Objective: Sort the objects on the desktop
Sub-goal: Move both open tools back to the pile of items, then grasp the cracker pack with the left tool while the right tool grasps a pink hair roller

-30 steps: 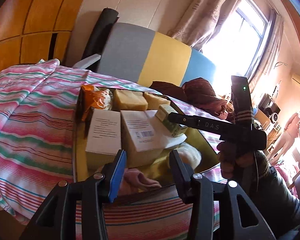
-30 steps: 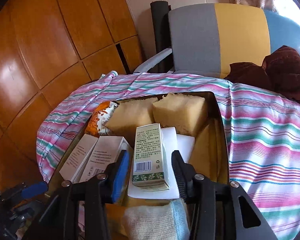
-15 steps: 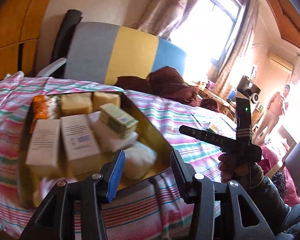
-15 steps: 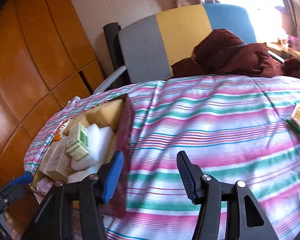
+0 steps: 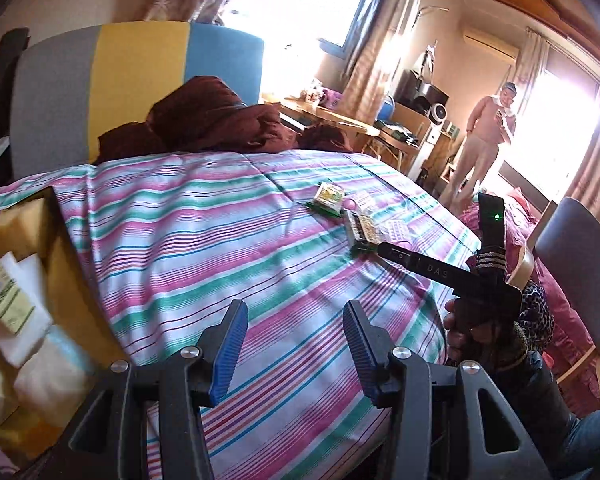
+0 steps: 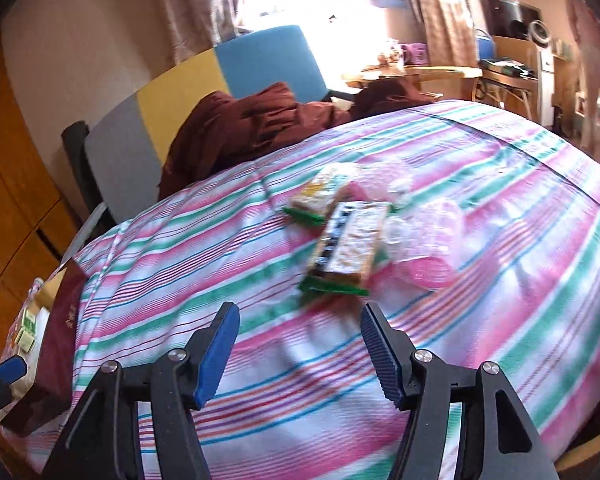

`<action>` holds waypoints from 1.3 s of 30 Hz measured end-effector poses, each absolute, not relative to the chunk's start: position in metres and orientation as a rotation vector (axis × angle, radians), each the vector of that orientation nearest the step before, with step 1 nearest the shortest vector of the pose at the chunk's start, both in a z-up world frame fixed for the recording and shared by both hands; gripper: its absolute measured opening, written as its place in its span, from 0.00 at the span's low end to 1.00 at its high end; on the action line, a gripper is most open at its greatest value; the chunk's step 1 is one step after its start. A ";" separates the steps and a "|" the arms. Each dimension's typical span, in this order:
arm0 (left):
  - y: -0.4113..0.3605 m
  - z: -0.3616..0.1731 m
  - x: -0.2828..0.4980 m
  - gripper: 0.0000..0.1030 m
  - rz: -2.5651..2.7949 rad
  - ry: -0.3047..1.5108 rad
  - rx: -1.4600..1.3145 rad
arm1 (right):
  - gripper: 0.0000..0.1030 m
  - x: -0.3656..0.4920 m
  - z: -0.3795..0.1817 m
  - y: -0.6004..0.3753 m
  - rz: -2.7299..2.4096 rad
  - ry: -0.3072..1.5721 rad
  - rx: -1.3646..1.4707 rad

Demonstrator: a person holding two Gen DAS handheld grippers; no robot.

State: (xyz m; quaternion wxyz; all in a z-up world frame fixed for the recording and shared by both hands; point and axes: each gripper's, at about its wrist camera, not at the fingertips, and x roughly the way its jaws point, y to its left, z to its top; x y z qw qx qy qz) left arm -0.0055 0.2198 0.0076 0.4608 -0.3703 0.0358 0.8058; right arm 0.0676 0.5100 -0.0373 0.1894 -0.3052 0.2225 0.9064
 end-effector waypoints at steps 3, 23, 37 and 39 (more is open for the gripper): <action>0.261 0.002 -0.009 0.49 1.924 0.144 -0.929 | 0.63 0.086 -0.040 0.537 2.475 0.657 -0.812; 0.464 -0.051 -0.049 0.54 1.713 0.379 -1.058 | 0.68 0.117 -0.071 0.598 2.408 0.842 -0.558; 0.493 -0.072 -0.051 0.51 1.729 0.464 -1.025 | 0.79 0.109 -0.072 0.597 2.449 0.821 -0.560; 0.482 -0.071 -0.048 0.50 1.747 0.472 -1.003 | 0.80 0.108 -0.072 0.596 2.445 0.811 -0.574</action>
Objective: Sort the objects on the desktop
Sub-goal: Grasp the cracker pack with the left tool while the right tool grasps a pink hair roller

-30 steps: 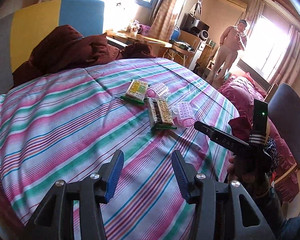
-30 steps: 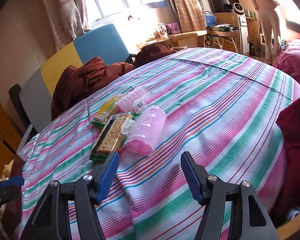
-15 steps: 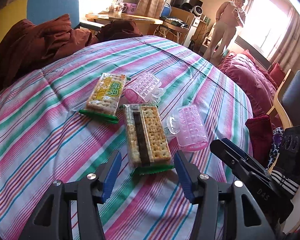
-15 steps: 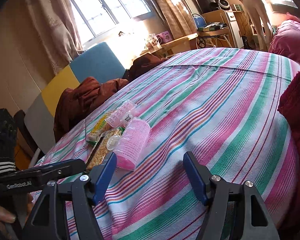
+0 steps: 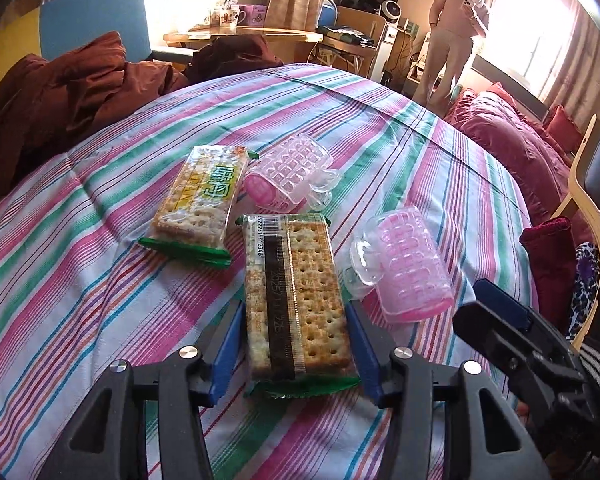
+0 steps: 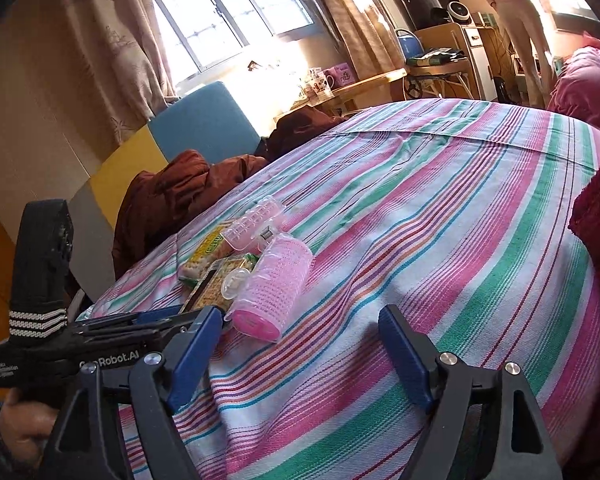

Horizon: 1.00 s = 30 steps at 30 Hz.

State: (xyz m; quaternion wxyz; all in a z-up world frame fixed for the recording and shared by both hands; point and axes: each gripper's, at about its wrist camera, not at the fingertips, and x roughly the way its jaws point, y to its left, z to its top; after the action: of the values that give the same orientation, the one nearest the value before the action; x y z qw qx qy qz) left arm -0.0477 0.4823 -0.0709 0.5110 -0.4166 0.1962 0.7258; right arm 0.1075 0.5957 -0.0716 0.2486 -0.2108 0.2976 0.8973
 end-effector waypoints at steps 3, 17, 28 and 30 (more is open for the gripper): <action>0.455 -0.068 -0.043 0.49 1.766 0.448 -1.002 | 0.80 0.103 -0.069 0.595 2.436 0.783 -0.616; 0.311 -0.069 -0.025 0.49 1.905 0.300 -1.043 | 0.84 0.038 -0.051 0.593 2.414 0.370 -0.936; 0.304 -0.072 -0.024 0.52 1.911 0.232 -1.036 | 0.84 0.021 -0.055 0.601 2.468 0.303 -1.068; 0.303 -0.073 -0.023 0.54 1.911 0.218 -1.028 | 0.84 0.021 -0.055 0.598 2.488 0.319 -1.106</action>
State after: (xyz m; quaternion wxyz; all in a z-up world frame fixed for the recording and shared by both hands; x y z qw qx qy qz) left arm -0.0234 0.3032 -0.0732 0.4619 -0.4182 0.0887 0.7771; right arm 0.0208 0.5984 -0.0546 0.1987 -0.3952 0.1142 0.8895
